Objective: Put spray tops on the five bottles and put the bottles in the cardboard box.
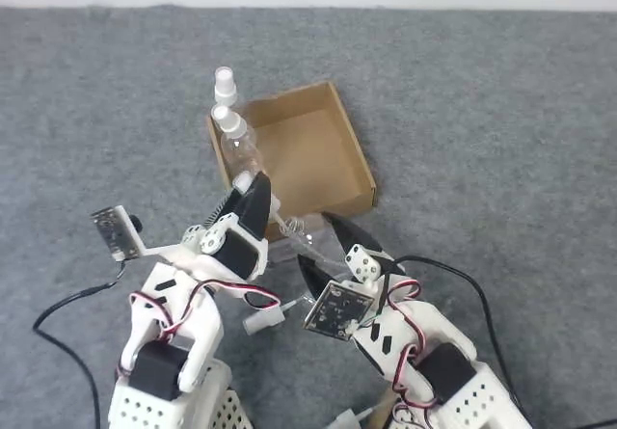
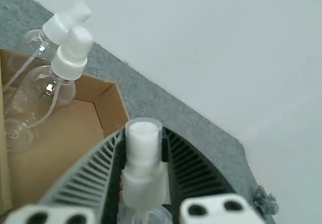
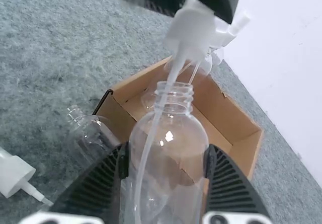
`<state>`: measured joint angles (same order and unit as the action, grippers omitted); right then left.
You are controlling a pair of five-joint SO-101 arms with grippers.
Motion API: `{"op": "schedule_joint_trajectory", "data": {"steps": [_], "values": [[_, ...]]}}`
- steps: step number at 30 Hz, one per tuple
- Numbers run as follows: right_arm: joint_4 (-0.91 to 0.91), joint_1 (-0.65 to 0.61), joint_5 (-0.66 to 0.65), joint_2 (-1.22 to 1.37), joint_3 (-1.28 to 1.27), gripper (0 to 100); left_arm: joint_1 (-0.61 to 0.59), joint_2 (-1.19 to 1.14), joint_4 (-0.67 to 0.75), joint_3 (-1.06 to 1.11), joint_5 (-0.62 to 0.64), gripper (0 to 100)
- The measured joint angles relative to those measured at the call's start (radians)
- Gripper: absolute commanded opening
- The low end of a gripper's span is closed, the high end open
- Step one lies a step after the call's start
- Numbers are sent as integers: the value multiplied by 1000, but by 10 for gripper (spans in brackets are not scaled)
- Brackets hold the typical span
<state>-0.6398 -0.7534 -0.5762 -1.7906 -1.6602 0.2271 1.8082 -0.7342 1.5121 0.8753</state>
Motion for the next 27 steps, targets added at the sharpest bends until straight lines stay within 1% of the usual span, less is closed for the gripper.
{"op": "schedule_joint_trajectory", "data": {"steps": [5, 9, 13, 18, 23, 27], "values": [[0, -2, 0, 0, 0, 100, 6, 0, -38, 0, -3, 13], [-2, -2, -2, 2, 0, 100, 12, 0, -37, 25, -43, 13], [-2, -2, -2, 2, 0, 100, 55, 0, -43, 34, -66, 13], [-2, -2, -2, 3, 0, 100, 98, 0, -83, 32, -72, 13], [-2, -2, -2, 3, 0, 100, 97, 0, -98, 31, -72, 15], [-3, -3, -2, 2, 0, 100, 97, 0, -173, -23, -72, 16]]}}
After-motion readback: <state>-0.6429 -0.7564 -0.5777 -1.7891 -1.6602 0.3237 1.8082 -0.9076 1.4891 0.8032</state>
